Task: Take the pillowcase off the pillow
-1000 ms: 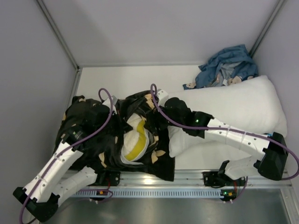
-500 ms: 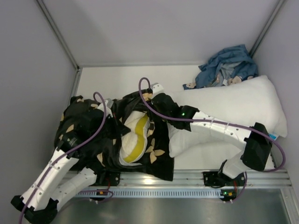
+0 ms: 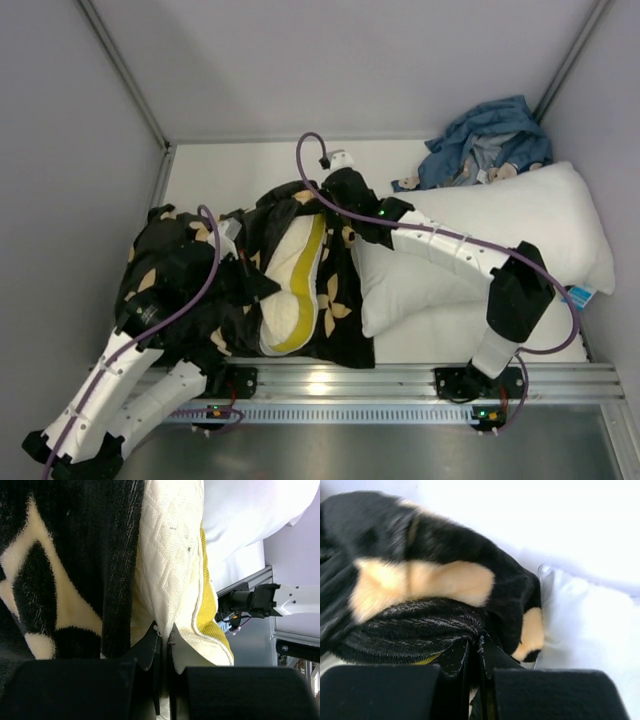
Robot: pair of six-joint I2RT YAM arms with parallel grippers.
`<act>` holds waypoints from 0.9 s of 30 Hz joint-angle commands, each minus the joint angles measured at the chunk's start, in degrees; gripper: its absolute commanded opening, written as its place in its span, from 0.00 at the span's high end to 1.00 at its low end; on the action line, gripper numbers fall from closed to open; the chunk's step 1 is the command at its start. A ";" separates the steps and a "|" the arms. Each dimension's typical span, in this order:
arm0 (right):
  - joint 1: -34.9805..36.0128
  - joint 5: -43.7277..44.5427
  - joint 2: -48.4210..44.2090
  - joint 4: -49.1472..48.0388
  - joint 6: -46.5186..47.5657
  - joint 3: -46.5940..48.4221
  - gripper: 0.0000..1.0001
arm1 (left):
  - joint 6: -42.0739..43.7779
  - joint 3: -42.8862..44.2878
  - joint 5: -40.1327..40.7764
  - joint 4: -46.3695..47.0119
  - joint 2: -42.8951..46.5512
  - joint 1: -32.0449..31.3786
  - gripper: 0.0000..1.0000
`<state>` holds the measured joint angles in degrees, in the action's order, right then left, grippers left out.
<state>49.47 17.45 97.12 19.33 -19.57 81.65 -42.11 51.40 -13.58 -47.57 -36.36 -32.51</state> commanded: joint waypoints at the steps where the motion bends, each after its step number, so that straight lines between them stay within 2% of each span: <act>1: -5.87 2.77 1.05 -6.41 1.82 5.10 1.00 | -1.66 1.25 -9.79 -0.42 3.05 -0.36 1.00; 4: -8.51 -2.05 1.32 -7.64 -0.19 6.42 1.00 | -1.75 0.29 -10.15 -0.59 3.40 -0.36 1.00; 8: -13.17 -24.69 -2.10 -21.92 -11.94 -1.03 1.00 | -2.01 -1.99 -9.45 -0.59 3.75 -0.45 1.00; 9: -13.17 -25.79 -2.98 -29.19 -13.37 -4.53 1.00 | -2.01 -2.35 -9.53 -0.51 3.58 -0.36 1.00; 12: -13.00 -27.12 -3.08 -34.10 -16.46 -4.58 1.00 | -2.01 -2.62 -10.06 -0.33 2.79 -0.36 1.00; 14: -13.09 -25.81 0.25 -30.69 -16.90 -1.16 1.00 | -1.93 -2.01 -10.41 -0.42 2.96 -0.36 1.00; 15: -13.17 -24.93 2.00 -25.97 -16.73 2.95 1.00 | -1.93 -1.22 -10.67 -0.42 3.31 -0.45 1.00; 19: -15.36 -24.83 14.98 -13.04 -17.94 14.75 1.00 | -1.75 0.81 -11.55 -0.50 4.89 -0.36 1.00; 22: -16.86 -25.98 19.67 -12.48 -19.27 15.56 1.00 | -2.01 0.99 -11.82 -0.59 5.42 -0.36 1.00; 27: -17.92 -21.41 21.44 -11.51 -17.44 13.54 1.00 | -2.45 0.11 -11.38 -0.94 6.21 -0.45 1.00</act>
<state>35.51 -12.51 118.54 9.72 -38.00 94.32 -43.20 49.65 -16.88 -47.07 -31.94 -32.08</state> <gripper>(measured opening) 0.013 0.046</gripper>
